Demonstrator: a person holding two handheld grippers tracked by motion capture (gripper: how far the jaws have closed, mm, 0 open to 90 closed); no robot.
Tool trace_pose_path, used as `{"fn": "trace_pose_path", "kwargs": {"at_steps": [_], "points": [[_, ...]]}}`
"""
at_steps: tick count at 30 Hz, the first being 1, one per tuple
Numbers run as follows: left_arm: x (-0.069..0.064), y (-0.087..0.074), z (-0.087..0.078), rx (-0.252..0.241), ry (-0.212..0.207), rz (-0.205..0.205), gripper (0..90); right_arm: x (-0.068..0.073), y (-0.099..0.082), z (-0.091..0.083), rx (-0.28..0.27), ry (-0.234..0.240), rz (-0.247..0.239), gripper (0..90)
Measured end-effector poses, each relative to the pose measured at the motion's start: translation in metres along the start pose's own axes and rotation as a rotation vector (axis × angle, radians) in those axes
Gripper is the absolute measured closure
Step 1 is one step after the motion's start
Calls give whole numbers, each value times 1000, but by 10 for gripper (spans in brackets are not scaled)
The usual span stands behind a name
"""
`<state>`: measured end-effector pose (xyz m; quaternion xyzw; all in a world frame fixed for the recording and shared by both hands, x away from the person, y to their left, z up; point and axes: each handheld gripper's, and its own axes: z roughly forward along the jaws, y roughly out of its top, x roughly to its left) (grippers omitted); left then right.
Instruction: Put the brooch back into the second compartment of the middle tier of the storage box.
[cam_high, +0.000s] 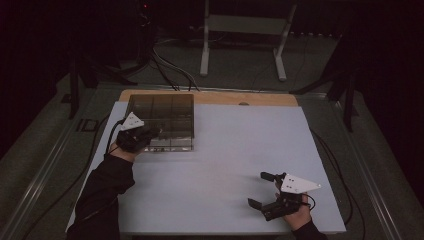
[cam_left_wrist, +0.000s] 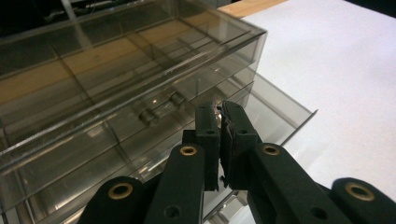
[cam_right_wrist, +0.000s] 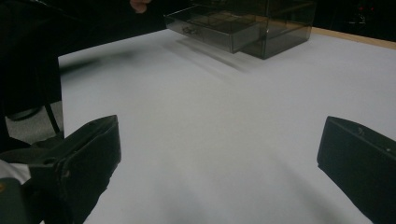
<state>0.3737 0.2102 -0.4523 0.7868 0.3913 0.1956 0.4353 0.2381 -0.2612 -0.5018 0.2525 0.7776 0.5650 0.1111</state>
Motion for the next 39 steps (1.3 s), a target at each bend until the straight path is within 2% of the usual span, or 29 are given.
{"fn": "trace_pose_path", "kwargs": {"at_steps": [7,14,39], "points": [[4,-5,6,18,21,-21,872,0,0,0,4,-2,-1,0],[7,-9,11,42,25,-30,872,0,0,0,4,-1,1,0],[8,-14,27,141,17,-15,871,0,0,0,2,1,0,0]]}}
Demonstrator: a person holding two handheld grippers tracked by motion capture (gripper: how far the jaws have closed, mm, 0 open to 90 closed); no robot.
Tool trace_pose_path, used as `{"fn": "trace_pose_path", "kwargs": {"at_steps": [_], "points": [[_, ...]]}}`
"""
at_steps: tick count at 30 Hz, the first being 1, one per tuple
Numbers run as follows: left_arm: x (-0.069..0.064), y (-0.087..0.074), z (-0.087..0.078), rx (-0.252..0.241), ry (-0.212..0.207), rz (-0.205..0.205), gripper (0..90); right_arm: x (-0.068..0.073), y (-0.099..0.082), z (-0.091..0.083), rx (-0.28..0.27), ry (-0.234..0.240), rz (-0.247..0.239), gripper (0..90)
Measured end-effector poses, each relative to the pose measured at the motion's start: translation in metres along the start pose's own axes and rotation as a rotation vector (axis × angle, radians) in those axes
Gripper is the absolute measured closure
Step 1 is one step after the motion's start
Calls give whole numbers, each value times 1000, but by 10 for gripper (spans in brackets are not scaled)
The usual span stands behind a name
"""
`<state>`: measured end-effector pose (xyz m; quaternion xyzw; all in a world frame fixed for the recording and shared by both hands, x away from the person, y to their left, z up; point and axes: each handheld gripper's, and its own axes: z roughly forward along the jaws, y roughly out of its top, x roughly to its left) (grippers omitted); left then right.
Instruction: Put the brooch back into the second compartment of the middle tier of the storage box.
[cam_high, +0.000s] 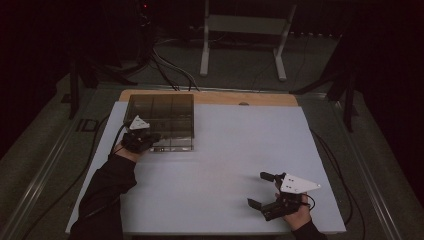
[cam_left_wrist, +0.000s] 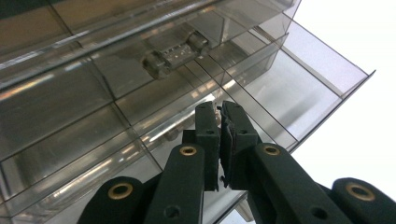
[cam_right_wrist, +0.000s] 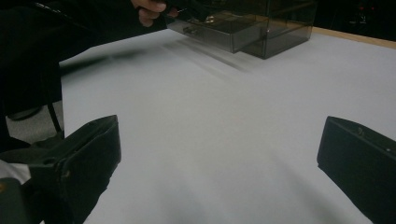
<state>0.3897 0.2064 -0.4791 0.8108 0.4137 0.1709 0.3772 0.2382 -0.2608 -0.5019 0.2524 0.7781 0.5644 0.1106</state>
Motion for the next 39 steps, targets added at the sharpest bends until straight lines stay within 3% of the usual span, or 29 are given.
{"fn": "trace_pose_path", "kwargs": {"at_steps": [5,11,15,23,27,33,39], "points": [[0,0,2,17,6,-2,871,0,0,0,1,-2,4,0],[-3,2,4,50,44,17,870,0,0,0,-2,-2,5,0],[-4,4,4,58,38,26,870,-1,0,0,1,2,8,0],[-2,6,-1,-19,57,-11,860,0,0,0,-1,0,7,0],[-2,7,-6,-51,80,-33,700,0,0,0,-1,1,7,0],[-3,10,-12,-74,63,-56,568,0,0,0,-1,-1,5,0],[-9,13,-19,-82,30,-40,415,0,0,0,0,0,4,0]]}}
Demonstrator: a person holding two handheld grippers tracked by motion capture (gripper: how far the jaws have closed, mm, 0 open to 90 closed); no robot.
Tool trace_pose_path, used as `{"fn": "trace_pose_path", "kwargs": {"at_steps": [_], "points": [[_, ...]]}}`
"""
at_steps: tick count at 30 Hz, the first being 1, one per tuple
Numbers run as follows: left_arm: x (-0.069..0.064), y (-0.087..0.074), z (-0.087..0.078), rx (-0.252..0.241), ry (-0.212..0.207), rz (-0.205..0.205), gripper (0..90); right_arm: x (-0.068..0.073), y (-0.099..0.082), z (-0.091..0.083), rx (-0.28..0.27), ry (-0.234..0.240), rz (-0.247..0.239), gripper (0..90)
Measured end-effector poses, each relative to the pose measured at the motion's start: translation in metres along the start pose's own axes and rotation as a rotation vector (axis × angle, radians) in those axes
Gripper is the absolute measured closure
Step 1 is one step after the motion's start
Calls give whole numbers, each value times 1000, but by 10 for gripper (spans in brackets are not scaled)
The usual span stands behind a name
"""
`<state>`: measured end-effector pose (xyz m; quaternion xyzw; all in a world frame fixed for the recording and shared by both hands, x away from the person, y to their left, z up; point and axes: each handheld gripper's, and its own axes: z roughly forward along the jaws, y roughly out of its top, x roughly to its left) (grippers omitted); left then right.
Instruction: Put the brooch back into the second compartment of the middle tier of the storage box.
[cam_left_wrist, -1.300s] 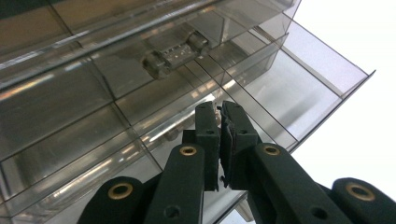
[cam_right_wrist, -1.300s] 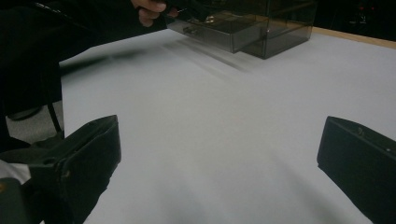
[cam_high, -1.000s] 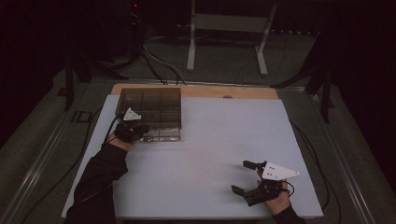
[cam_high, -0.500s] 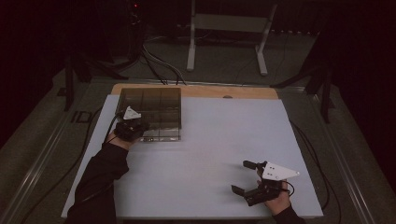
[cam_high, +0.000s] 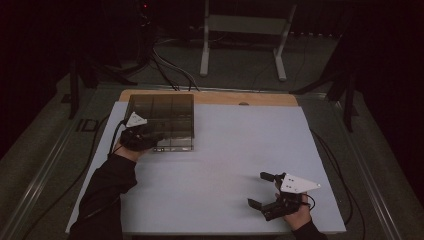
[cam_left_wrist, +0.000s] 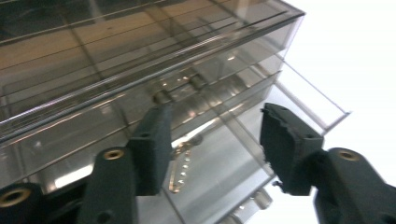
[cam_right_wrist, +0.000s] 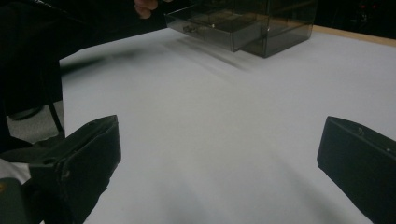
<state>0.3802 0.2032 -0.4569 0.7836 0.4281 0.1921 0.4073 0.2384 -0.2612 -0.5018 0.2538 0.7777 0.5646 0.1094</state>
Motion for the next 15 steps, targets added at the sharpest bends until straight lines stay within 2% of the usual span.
{"fn": "trace_pose_path", "kwargs": {"at_steps": [4,6,12,15], "points": [[-1,2,-5,-23,-38,-22,341,0,0,0,3,2,2,0],[-4,3,-6,-17,-40,-9,283,0,0,-1,-3,1,-3,0],[-14,8,-9,-18,-53,27,192,0,0,0,-1,2,-3,0],[-18,10,-11,-29,-70,31,162,0,0,0,5,3,-2,0]]}}
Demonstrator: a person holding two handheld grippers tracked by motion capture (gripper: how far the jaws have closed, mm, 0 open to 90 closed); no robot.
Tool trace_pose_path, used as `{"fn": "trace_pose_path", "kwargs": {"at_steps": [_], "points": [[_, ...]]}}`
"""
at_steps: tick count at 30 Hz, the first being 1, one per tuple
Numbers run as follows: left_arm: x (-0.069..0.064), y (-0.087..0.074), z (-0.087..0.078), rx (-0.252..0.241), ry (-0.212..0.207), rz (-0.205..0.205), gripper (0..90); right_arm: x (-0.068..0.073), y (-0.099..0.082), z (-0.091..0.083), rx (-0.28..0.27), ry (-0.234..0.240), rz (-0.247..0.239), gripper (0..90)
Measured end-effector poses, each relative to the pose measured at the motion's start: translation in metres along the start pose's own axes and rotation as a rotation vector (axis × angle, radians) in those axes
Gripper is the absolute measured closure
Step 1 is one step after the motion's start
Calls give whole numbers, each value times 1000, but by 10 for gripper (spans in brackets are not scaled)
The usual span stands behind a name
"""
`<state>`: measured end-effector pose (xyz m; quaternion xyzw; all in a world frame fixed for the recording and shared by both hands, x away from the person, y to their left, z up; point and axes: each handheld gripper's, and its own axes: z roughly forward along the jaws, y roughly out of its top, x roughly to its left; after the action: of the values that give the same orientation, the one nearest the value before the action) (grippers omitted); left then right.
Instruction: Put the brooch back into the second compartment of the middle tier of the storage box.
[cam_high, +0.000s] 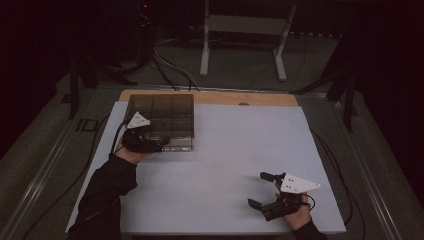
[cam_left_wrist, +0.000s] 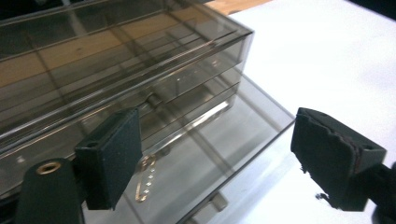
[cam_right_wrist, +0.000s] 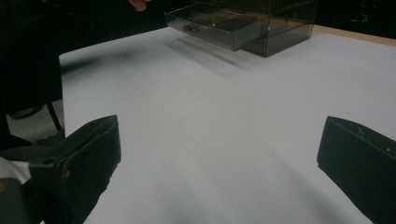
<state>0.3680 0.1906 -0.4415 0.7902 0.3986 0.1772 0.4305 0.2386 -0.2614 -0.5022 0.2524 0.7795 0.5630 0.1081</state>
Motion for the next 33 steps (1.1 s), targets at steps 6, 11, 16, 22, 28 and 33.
{"fn": "trace_pose_path", "kwargs": {"at_steps": [6,11,16,22,28,33], "points": [[-2,2,-6,-38,-60,-5,80,0,0,0,0,0,0,0],[-6,5,-11,-66,-102,6,15,0,0,1,2,0,1,0],[-11,7,-13,-67,-125,33,2,0,0,1,0,-1,2,0],[-16,6,-13,-98,-153,29,2,0,0,2,2,2,4,0],[-23,4,-12,-100,-176,46,2,-1,0,1,-4,0,10,0],[-30,1,-9,-72,-174,63,2,-1,0,1,-4,2,8,0]]}}
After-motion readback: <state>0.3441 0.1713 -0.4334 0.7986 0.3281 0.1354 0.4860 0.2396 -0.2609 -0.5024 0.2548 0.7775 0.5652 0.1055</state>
